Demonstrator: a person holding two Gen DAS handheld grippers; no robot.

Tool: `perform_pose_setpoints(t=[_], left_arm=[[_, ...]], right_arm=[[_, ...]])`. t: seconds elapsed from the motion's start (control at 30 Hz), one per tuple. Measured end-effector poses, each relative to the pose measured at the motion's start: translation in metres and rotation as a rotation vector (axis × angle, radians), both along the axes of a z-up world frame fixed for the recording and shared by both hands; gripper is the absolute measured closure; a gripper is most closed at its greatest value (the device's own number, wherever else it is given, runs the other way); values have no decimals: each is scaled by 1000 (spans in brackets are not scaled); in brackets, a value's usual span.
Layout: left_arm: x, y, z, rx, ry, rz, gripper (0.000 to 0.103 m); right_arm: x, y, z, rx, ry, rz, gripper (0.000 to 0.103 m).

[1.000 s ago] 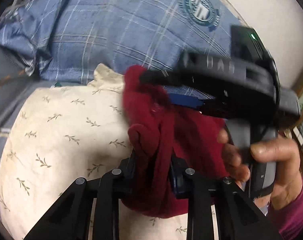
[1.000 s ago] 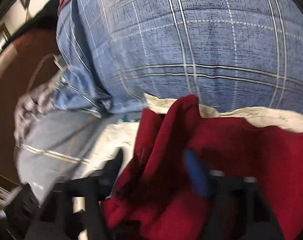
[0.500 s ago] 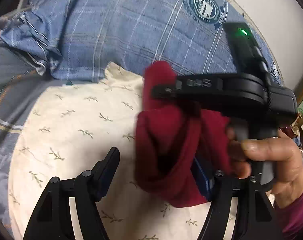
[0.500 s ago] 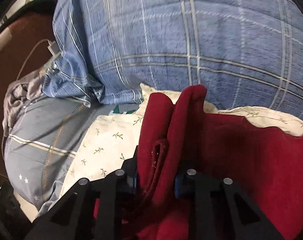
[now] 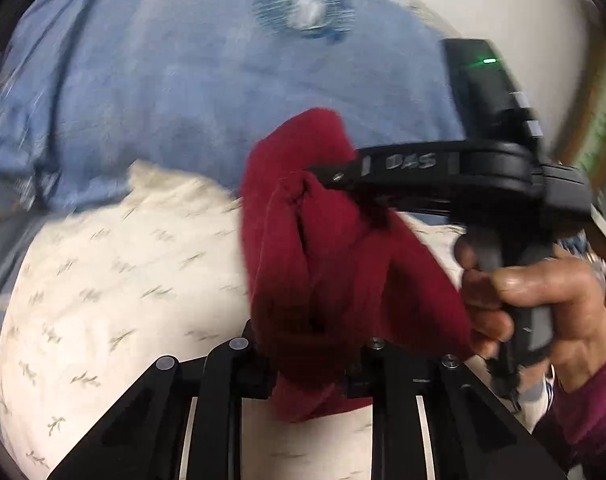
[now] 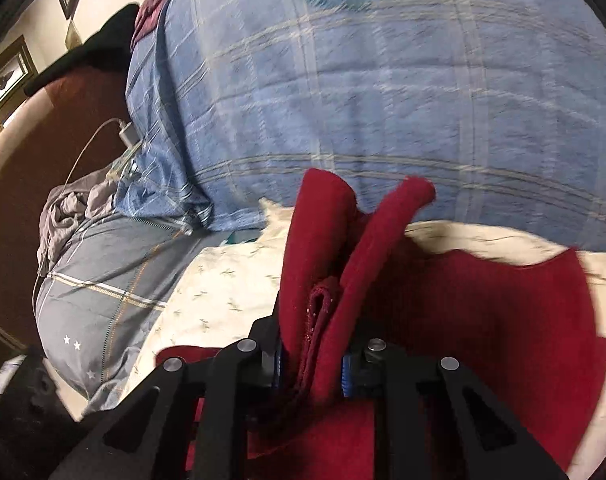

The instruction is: Fold small clothes

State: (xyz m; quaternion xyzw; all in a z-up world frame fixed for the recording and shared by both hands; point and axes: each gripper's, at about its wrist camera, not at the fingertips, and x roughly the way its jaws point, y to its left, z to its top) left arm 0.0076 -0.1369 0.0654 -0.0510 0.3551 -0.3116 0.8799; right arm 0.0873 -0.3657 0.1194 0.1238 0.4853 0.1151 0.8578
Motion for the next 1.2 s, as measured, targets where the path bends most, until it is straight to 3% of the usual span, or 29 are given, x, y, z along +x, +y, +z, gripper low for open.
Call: perform_pose_setpoints(t=[0.1, 0.23, 0.33, 0.47, 0.53, 0.6, 0.7, 0.8, 0.87, 0.97, 1.07, 1.13, 1.17, 1.2], left_arm=[[-15, -41, 15, 17, -27, -75, 83], [-24, -99, 15, 27, 0, -164, 83], [-24, -136, -1, 56, 54, -205, 83], [-30, -167, -24, 103, 146, -227, 81], [-32, -165, -24, 111, 159, -242, 63], [-39, -153, -16, 85, 176, -279, 48], [-48, -119, 0, 71, 129, -273, 48], [-50, -88, 9, 97, 92, -195, 47], [-49, -76, 10, 120, 92, -140, 47], [-59, -68, 6, 142, 116, -83, 47], [-55, -76, 3, 144, 133, -79, 47], [-57, -82, -1, 156, 143, -82, 47], [-55, -82, -4, 158, 148, -79, 47], [-50, -83, -9, 158, 151, -76, 47]], right_arm=[[-13, -40, 10, -11, -13, -51, 84], [-29, -88, 7, -49, -11, -143, 84], [-37, -119, -13, -76, 20, -213, 84], [-45, -148, -52, -26, 97, -309, 82], [-53, -155, -57, 6, 109, -356, 71], [-67, -161, -50, 62, 96, -401, 67], [-94, -154, -26, 60, 26, -395, 56], [-116, -139, -8, 78, -11, -339, 50], [-128, -130, 0, 133, -22, -304, 43], [-139, -113, 7, 210, -48, -239, 42], [-132, -91, 4, 132, -58, -160, 40], [-125, -83, -11, 33, -14, -158, 55], [-123, -83, -20, 16, 14, -158, 94], [-124, -86, -26, 15, 32, -172, 97]])
